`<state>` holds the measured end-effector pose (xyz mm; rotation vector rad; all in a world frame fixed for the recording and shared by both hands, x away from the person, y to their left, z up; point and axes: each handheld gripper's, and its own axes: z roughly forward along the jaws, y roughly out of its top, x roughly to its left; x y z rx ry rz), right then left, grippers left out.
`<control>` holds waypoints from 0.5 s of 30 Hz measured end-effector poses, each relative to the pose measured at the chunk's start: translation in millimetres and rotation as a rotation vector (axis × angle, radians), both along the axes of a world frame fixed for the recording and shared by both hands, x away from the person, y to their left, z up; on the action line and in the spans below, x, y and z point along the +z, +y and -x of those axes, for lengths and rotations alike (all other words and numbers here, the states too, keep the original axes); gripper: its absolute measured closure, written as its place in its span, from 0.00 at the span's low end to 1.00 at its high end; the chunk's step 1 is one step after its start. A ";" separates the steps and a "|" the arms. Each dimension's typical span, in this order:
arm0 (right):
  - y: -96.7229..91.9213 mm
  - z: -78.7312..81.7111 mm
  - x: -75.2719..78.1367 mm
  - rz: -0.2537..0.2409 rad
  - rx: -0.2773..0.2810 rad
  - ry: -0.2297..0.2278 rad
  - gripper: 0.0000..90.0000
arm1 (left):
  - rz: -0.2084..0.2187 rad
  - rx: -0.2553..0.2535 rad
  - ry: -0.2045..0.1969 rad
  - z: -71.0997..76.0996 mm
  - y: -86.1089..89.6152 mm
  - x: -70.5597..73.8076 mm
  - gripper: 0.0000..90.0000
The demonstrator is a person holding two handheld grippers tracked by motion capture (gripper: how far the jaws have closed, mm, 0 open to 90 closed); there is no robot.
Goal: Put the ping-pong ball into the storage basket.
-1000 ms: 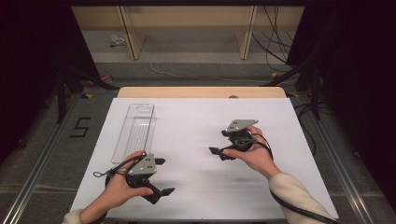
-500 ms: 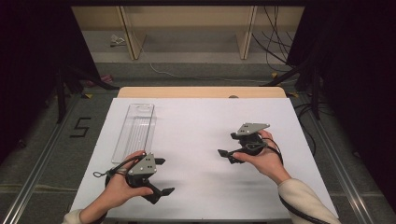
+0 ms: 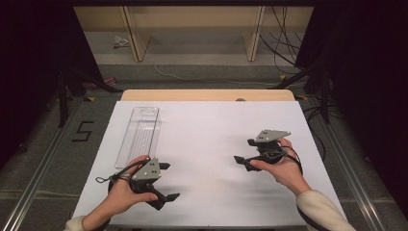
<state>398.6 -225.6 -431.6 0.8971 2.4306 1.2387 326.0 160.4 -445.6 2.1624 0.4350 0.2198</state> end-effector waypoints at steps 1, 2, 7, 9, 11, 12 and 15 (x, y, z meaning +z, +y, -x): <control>-1.1 0.9 0.2 -0.001 -0.004 0.001 0.18 | 0.000 0.000 0.000 -0.1 0.0 -0.1 0.01; -2.5 1.8 0.1 -0.002 -0.005 -0.001 0.18 | -0.001 0.000 0.000 -0.1 0.0 -0.1 0.01; -8.3 6.5 -1.2 -0.001 -0.012 0.001 0.18 | 0.000 0.003 -0.001 0.1 0.1 0.2 0.01; -10.5 8.3 -1.3 0.000 -0.014 0.001 0.18 | 0.002 0.004 0.000 0.1 0.2 0.1 0.01; -12.6 10.1 -1.1 -0.001 -0.017 -0.002 0.18 | 0.002 0.005 -0.001 0.0 0.4 0.2 0.01; -13.8 11.0 -1.0 -0.004 -0.018 -0.003 0.18 | 0.002 0.006 -0.001 0.0 0.4 0.2 0.01; -17.0 13.9 -0.8 -0.010 -0.021 -0.006 0.18 | 0.002 0.004 -0.002 0.0 0.5 0.4 0.01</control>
